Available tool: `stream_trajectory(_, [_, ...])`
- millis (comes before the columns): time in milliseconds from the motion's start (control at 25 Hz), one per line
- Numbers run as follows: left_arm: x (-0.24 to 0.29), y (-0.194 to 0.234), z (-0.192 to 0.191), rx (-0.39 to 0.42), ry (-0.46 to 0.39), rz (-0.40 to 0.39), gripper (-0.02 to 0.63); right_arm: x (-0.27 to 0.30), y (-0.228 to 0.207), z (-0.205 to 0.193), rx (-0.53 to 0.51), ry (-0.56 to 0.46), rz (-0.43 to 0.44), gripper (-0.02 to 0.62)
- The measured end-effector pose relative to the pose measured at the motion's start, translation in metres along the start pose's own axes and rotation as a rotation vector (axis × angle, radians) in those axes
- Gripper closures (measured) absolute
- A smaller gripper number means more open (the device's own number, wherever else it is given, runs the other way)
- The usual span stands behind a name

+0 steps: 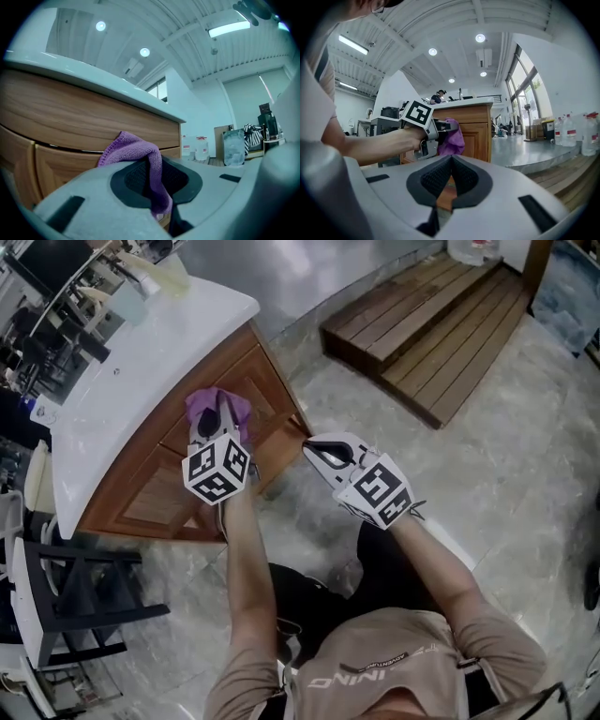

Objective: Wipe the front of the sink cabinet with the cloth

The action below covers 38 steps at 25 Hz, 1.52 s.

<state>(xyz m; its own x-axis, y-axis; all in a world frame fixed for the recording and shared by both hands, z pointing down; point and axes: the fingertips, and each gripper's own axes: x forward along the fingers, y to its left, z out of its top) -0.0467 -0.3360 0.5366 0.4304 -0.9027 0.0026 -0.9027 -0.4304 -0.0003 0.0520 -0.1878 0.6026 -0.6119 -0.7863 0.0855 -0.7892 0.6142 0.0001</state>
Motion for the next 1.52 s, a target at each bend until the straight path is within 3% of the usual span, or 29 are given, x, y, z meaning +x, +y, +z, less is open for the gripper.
stream_trajectory(760, [0.087, -0.108, -0.007, 0.026, 0.063, -0.218, 0.569, -0.038, -0.039, -0.015, 0.01, 0.035, -0.106, 0.584])
stream_trajectory(1080, [0.067, -0.112, -0.001, 0.031, 0.053, -0.278, 0.569, -0.027, -0.032, -0.015, -0.002, 0.041, -0.085, 0.584])
stream_trajectory(1320, [-0.006, -0.082, -0.014, 0.074, 0.026, -0.234, 0.569, -0.002, -0.006, -0.013, -0.017, 0.03, 0.0, 0.584])
stream_trajectory(1520, [-0.075, -0.015, -0.029, 0.066, 0.044, -0.086, 0.569, 0.029, 0.029, -0.017, -0.011, 0.027, 0.103, 0.584])
